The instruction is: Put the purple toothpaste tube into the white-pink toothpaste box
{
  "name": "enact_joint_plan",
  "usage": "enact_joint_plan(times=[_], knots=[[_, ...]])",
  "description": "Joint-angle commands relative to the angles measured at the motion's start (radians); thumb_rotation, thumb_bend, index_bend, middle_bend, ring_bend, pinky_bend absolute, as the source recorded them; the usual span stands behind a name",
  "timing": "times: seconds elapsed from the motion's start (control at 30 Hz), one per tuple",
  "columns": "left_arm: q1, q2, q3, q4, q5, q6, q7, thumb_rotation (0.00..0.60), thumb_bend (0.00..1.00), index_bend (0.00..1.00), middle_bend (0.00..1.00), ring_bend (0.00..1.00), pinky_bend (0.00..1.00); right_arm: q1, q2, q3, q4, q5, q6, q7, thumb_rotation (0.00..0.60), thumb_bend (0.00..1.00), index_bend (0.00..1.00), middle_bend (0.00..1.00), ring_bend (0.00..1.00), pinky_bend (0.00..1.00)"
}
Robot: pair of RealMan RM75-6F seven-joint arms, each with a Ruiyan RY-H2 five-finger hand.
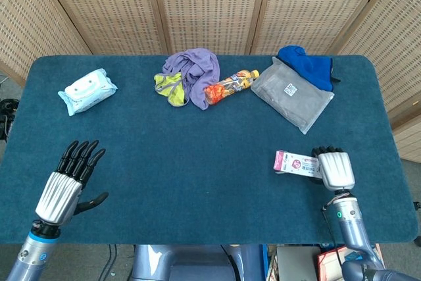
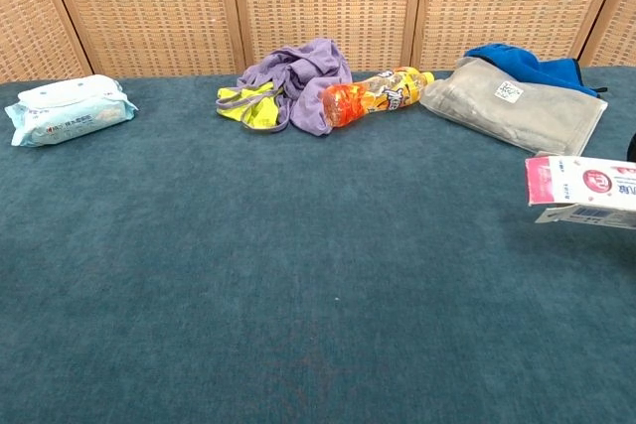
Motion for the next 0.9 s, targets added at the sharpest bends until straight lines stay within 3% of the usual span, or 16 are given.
enact_joint_plan(times=[0.03,0.1,0.23,0.3,0.47,0.63,0.9], knots=[[0.01,-0.007,-0.008,0.013,0.004,-0.009,-0.015,0.6,0.18,0.0,0.0,0.0,0.0,-0.008,-0.008,-0.001,0.021,0.018,-0.03,0.014,0.6,0.19,0.57,0.45,0.39,0.38],[0.014,-0.01,-0.014,0.018,0.007,-0.015,-0.021,0.6,0.18,0.0,0.0,0.0,0.0,-0.01,-0.008,-0.001,0.025,0.024,-0.047,0.022,0.6,0.19,0.5,0.38,0.32,0.31],[0.02,-0.008,-0.027,0.018,0.011,-0.024,-0.027,0.6,0.18,0.0,0.0,0.0,0.0,-0.009,0.019,-0.012,-0.005,0.053,-0.117,0.01,0.6,0.19,0.23,0.09,0.04,0.08],[0.024,-0.006,-0.034,0.016,0.016,-0.024,-0.032,0.6,0.18,0.0,0.0,0.0,0.0,-0.004,0.044,-0.015,-0.039,0.081,-0.166,-0.008,0.6,0.19,0.13,0.02,0.0,0.02],[0.034,-0.001,-0.044,0.015,0.024,-0.033,-0.039,0.6,0.18,0.0,0.0,0.0,0.0,-0.003,0.064,-0.011,-0.074,0.085,-0.182,-0.005,0.6,0.16,0.0,0.0,0.0,0.0],[0.044,0.004,-0.05,0.011,0.033,-0.034,-0.049,0.6,0.18,0.0,0.0,0.0,0.0,-0.017,0.083,-0.004,-0.115,0.038,-0.136,0.052,0.6,0.13,0.0,0.0,0.0,0.0],[0.079,0.007,-0.051,0.012,0.052,-0.003,-0.047,0.6,0.18,0.0,0.0,0.0,0.0,-0.08,0.117,-0.003,-0.147,-0.21,0.146,0.251,0.6,0.12,0.0,0.0,0.0,0.0]])
